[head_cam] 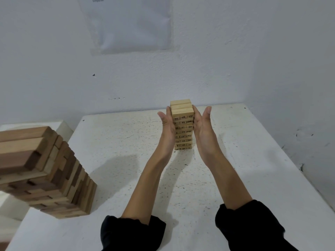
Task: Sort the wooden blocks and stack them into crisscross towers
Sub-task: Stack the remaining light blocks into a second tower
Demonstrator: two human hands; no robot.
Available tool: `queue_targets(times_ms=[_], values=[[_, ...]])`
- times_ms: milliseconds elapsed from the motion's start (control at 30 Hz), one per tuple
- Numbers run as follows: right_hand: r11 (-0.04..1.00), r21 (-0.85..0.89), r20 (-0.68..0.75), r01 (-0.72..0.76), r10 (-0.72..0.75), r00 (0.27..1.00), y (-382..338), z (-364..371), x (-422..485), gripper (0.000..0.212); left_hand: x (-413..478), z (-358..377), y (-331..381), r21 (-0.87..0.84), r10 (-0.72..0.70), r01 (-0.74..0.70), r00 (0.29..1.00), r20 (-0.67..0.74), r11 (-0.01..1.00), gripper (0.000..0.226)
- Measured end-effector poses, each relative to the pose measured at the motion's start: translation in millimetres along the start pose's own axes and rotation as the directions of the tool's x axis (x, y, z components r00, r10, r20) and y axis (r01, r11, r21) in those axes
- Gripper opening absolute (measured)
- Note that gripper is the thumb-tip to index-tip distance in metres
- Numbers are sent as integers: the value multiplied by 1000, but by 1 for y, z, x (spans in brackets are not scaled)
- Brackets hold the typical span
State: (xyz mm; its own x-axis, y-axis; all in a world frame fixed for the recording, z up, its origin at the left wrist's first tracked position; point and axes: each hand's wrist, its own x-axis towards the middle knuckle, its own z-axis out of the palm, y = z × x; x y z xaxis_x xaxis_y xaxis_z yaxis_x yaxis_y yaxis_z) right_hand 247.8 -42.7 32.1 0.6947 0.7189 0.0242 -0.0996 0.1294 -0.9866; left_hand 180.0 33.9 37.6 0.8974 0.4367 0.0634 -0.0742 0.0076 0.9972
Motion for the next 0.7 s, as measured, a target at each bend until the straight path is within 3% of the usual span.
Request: queue_targets(times_ms=[200, 300, 467, 600, 700], values=[[1000, -7, -13, -4, 4, 1000, -1, 0, -1, 88, 1, -2, -3, 16, 4, -4, 1000, -2, 1000, 121], [1000, -8, -37, -13, 12, 999, -2, -1, -1, 80, -1, 0, -1, -7, -10, 10, 1000, -26, 1000, 113], [1000, 28, -205, 13, -7, 979, 4, -9, -6, 61, 0, -5, -11, -14, -31, 29, 979, -201, 999, 127], [996, 83, -371, -43, 71, 926, 25, -14, -19, 50, -7, -14, -29, -28, -74, 69, 917, -392, 997, 69], [991, 54, -373, -123, 134, 918, 42, -10, -28, 45, -23, -14, -44, -21, -138, 141, 915, -378, 990, 63]])
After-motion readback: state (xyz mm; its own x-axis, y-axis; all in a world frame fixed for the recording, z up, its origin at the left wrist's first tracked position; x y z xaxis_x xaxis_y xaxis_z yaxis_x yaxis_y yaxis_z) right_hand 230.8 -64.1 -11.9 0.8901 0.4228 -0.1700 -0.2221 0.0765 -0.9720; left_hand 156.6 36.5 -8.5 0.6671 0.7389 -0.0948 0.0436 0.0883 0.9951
